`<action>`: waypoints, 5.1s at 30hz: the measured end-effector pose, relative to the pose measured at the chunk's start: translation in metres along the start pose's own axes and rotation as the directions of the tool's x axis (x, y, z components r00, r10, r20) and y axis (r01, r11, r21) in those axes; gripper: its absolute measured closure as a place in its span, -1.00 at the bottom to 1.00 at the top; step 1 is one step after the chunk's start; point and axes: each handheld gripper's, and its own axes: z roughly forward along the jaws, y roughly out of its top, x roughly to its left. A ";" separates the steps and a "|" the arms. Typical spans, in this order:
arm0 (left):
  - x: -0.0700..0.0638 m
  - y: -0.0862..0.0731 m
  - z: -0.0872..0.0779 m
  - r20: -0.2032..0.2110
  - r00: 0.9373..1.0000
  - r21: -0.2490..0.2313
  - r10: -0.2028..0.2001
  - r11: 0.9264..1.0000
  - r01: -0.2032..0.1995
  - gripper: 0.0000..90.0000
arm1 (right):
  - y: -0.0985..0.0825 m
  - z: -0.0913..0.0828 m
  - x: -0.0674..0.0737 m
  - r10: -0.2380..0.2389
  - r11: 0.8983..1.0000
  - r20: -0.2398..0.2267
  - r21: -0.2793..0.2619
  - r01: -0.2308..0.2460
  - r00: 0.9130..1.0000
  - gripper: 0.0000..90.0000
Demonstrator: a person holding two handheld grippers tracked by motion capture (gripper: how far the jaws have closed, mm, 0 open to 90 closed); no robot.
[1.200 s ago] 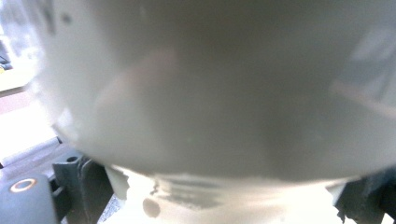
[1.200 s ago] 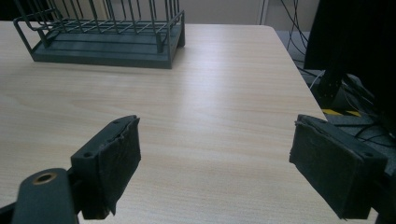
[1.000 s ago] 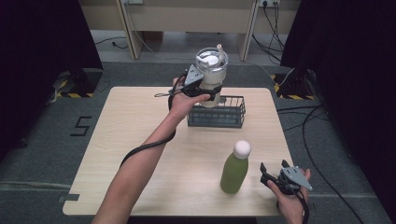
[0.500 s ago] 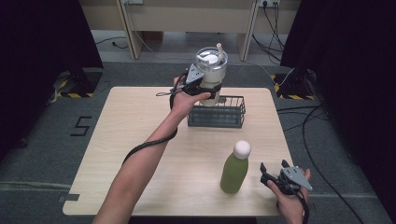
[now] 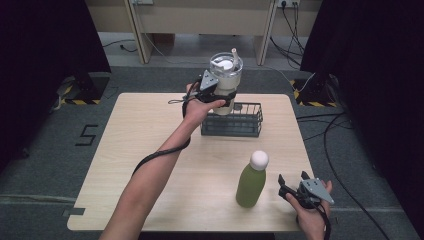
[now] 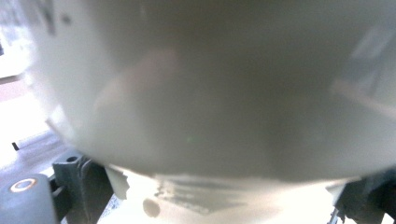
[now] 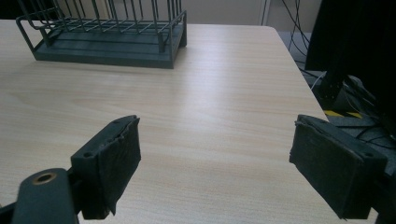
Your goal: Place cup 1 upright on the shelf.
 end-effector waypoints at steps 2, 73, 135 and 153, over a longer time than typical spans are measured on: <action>0.001 -0.001 0.001 0.000 1.000 0.002 -0.003 1.000 0.003 -0.80 | 0.000 0.000 0.000 0.001 1.000 0.000 -0.001 -0.001 1.000 -0.65; 0.002 -0.044 0.013 -0.003 0.999 0.077 -0.040 0.996 0.040 -0.80 | 0.000 0.001 0.002 -0.004 1.000 -0.016 0.005 0.004 1.000 -0.65; -0.003 -0.048 -0.020 -0.021 1.000 0.033 0.020 0.999 -0.020 -0.96 | 0.000 0.001 0.003 -0.018 1.000 -0.027 0.013 0.018 0.999 -0.65; -0.008 -0.048 -0.054 -0.003 0.999 0.027 0.055 0.998 -0.054 -0.93 | 0.000 -0.001 0.000 -0.011 1.000 -0.020 0.007 0.011 1.000 -0.65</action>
